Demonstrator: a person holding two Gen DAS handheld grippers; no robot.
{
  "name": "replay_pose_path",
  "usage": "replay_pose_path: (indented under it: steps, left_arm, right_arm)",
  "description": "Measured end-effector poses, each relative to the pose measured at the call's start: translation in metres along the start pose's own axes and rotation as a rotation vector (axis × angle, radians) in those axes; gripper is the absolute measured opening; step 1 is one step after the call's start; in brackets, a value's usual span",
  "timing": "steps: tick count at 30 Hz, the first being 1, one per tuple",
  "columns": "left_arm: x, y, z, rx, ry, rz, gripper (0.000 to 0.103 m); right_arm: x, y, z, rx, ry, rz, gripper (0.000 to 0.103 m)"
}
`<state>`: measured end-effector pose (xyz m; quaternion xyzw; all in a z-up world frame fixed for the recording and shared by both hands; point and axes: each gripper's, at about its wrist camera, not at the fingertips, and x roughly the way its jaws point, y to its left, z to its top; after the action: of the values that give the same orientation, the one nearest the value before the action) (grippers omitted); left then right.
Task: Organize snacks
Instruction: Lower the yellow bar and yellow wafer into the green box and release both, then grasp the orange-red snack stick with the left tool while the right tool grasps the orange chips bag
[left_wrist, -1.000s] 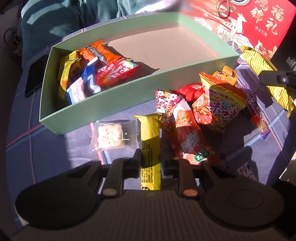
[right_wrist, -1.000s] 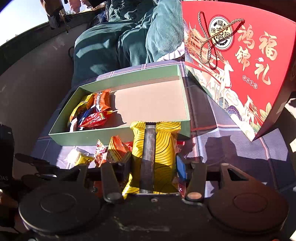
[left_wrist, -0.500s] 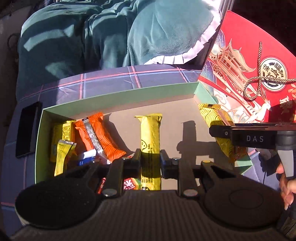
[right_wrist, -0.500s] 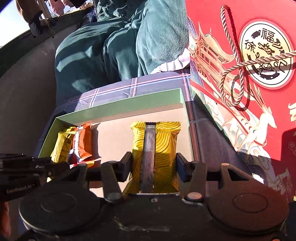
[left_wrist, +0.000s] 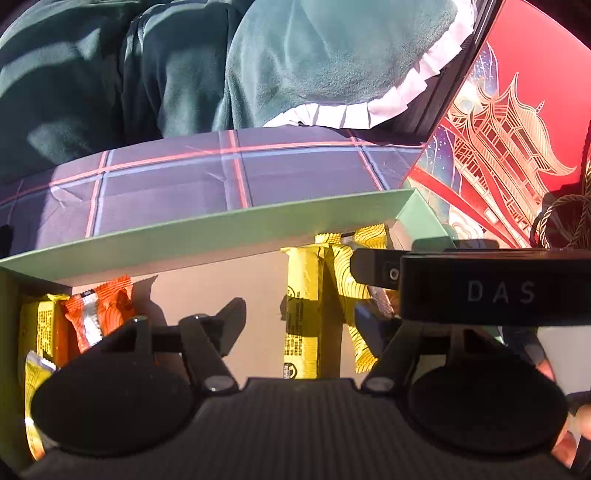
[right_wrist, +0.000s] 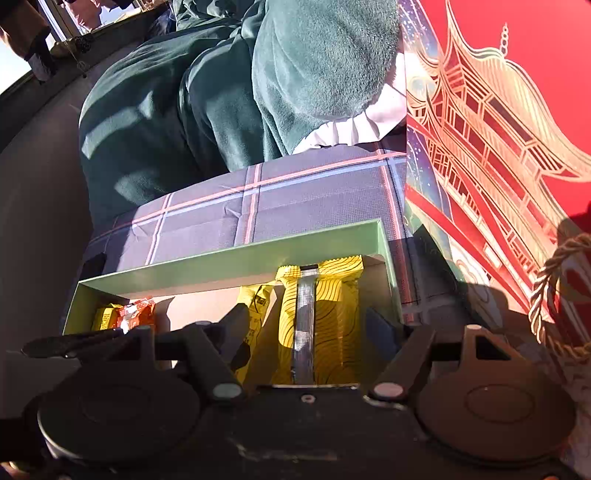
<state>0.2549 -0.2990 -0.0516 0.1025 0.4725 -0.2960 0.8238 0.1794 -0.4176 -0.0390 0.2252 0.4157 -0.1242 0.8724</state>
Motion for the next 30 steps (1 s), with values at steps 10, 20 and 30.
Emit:
replay_pose_path:
  steps: [10, 20, 30]
  left_arm:
    - [-0.061, 0.011, -0.027, -0.041, -0.036, 0.034, 0.102]
    - [-0.122, 0.011, -0.105, -0.042, -0.007, 0.058, 0.102]
    - [-0.129, 0.007, -0.195, -0.007, 0.112, 0.085, 0.102]
  right_arm:
    - [-0.044, 0.021, -0.023, -0.033, -0.039, -0.015, 0.103]
    - [-0.115, 0.023, -0.091, -0.039, -0.031, -0.002, 0.103]
    - [-0.154, 0.014, -0.177, 0.012, -0.009, 0.060, 0.103]
